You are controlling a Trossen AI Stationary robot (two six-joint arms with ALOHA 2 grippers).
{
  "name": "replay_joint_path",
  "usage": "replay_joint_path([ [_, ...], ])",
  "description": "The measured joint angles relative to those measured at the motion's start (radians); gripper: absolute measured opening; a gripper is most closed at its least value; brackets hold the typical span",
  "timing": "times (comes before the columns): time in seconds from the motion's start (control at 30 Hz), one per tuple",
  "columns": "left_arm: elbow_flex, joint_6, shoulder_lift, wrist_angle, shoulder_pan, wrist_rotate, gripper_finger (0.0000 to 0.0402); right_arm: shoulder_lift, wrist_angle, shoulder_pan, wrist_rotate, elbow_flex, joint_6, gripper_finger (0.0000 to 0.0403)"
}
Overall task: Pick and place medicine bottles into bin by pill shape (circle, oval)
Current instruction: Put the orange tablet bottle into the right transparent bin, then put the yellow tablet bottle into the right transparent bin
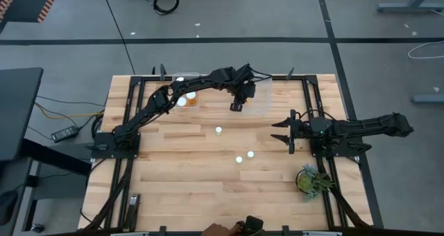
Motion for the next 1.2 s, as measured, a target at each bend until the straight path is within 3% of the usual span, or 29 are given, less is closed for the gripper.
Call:
replay_joint_path([
  [0.47,0.0,0.006,0.0,0.0,0.0,0.0,0.0168,0.0,0.0,0.0,0.0,0.0,0.0,0.0216],
  [0.87,0.0,0.007,-0.007,0.001,-0.001,0.0,0.0235,0.0,0.0,0.0,0.0,0.0,0.0,0.0216],
  [1.2,0.0,0.017,-0.017,-0.004,-0.001,-0.019,0.0226,0.0,0.0,0.0,0.0,0.0,0.0,0.0216],
])
